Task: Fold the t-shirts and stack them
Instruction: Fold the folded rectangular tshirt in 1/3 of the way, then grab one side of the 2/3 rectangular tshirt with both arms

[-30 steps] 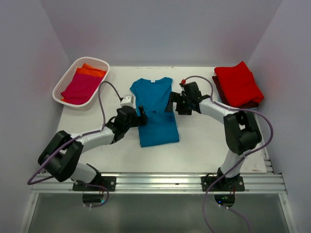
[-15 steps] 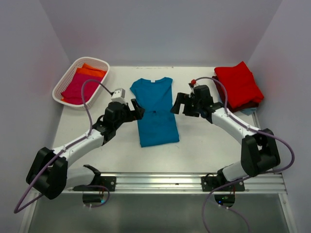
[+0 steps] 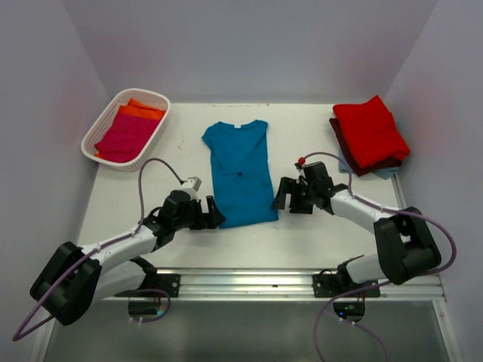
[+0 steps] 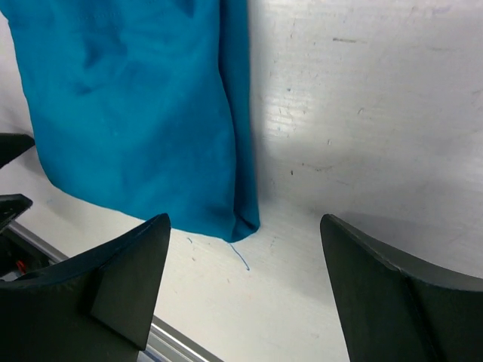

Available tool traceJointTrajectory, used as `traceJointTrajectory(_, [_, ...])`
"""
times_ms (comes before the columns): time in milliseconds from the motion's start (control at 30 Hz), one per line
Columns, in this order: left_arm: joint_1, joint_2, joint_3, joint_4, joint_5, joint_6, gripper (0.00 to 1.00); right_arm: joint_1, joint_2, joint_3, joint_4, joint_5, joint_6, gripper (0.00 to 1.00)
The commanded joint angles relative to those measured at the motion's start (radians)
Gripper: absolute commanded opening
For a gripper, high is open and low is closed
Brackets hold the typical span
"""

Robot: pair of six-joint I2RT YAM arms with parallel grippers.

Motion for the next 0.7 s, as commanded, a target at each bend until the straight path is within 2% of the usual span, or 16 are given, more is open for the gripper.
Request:
traceJointTrajectory(0, [-0.004,-0.020,-0.040,0.065,0.046,-0.023,1.00,0.002,-0.002,-0.040,0.108,-0.070,0.037,0.84])
traceJointTrajectory(267, [-0.004,0.120,-0.108,0.249,0.090,-0.064,1.00,0.002,0.111,-0.097,0.260,-0.143,0.100,0.73])
traceJointTrajectory(367, [-0.004,0.180,-0.106,0.304,0.106,-0.074,1.00,0.004,0.151,-0.109,0.300,-0.162,0.114,0.63])
traceJointTrajectory(400, [-0.006,0.192,-0.103,0.312,0.110,-0.078,1.00,0.002,0.156,-0.112,0.306,-0.168,0.117,0.56])
traceJointTrajectory(533, [-0.009,0.212,-0.092,0.304,0.133,-0.083,0.95,0.011,0.139,-0.129,0.296,-0.169,0.126,0.45])
traceJointTrajectory(667, [-0.021,0.200,-0.091,0.272,0.147,-0.098,0.92,0.048,0.086,-0.143,0.243,-0.153,0.122,0.44])
